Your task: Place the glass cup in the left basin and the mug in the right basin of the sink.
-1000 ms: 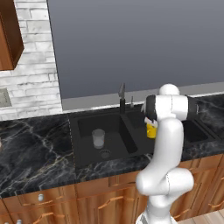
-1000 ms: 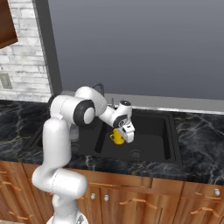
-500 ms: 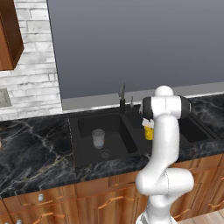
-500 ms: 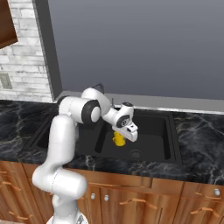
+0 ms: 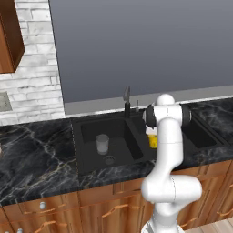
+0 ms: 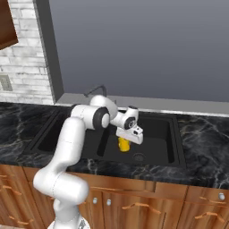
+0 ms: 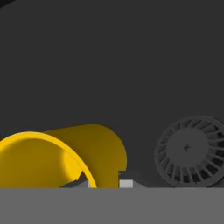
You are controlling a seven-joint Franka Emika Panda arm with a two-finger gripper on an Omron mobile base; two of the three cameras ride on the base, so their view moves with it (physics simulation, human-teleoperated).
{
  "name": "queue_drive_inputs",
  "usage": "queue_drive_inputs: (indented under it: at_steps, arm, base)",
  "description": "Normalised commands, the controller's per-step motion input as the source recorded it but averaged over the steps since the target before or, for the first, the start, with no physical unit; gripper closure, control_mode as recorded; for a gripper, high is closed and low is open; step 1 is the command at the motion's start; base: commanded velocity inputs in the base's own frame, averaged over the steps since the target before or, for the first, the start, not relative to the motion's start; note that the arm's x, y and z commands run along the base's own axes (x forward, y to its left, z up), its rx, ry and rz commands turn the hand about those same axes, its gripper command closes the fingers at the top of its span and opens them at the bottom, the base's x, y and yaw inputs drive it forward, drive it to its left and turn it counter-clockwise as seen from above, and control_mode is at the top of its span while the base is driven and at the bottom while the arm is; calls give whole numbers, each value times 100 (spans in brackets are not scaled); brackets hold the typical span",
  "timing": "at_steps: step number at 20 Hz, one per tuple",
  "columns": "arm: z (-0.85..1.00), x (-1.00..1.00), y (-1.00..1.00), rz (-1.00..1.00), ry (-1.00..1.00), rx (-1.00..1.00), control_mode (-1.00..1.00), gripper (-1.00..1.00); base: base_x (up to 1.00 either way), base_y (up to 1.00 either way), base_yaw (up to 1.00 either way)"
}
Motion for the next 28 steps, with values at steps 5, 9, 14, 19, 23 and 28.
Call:
queue_drive_inputs:
  at_steps: [5,9,14,19,23,28]
  arm:
    - [-41,7,-12,15,-5,10,-100,100]
    - [-28,1,-6,10,-1,9,-100,-100]
    - [3,-1,6,2,0,-2,-100,-100]
    - [27,-4,32,0,0,-12,-100,-100]
    - [50,-18,51,3,0,-21,-100,-100]
    - [61,-37,78,4,-5,-28,-100,-100]
  base:
    - [0,0,0]
    - [0,0,0]
    - [0,0,0]
    - [0,0,0]
    - [0,0,0]
    - [0,0,0]
